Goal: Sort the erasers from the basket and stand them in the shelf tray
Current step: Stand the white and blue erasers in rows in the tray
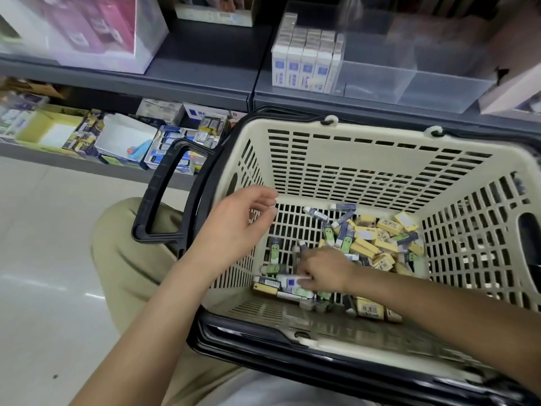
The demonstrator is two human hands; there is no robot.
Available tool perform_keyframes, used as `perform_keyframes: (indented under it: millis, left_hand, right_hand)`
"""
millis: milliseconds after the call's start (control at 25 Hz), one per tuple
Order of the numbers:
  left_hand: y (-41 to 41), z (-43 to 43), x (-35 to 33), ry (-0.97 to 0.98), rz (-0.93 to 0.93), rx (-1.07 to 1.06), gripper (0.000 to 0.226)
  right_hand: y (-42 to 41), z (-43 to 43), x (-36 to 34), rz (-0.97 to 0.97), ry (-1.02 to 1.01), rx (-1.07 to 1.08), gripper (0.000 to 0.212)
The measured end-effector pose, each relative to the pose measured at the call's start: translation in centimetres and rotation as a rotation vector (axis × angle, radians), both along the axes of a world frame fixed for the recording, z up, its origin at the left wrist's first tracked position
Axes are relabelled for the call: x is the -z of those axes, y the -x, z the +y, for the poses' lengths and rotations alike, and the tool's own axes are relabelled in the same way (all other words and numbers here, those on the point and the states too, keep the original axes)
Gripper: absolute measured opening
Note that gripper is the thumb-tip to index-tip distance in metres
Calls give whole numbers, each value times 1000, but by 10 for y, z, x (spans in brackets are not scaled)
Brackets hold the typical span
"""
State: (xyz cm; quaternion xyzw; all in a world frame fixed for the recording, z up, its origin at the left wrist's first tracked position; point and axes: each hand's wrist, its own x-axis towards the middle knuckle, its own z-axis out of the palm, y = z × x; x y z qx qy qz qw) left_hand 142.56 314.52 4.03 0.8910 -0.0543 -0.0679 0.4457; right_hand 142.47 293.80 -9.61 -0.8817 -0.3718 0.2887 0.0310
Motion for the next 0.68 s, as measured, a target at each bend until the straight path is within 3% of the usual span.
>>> perform_keyframes:
  millis: [200, 440, 680]
  left_hand:
    - [0, -1, -2, -13, -6, 11, 22]
    - [1, 0, -3, 1, -3, 22, 20]
    - [1, 0, -1, 10, -9, 24, 21]
  right_hand:
    - [7, 8, 0, 110, 59, 42, 37]
    - [-1, 13, 3, 30, 86, 148, 26]
    - [7, 14, 10, 67, 117, 151, 51]
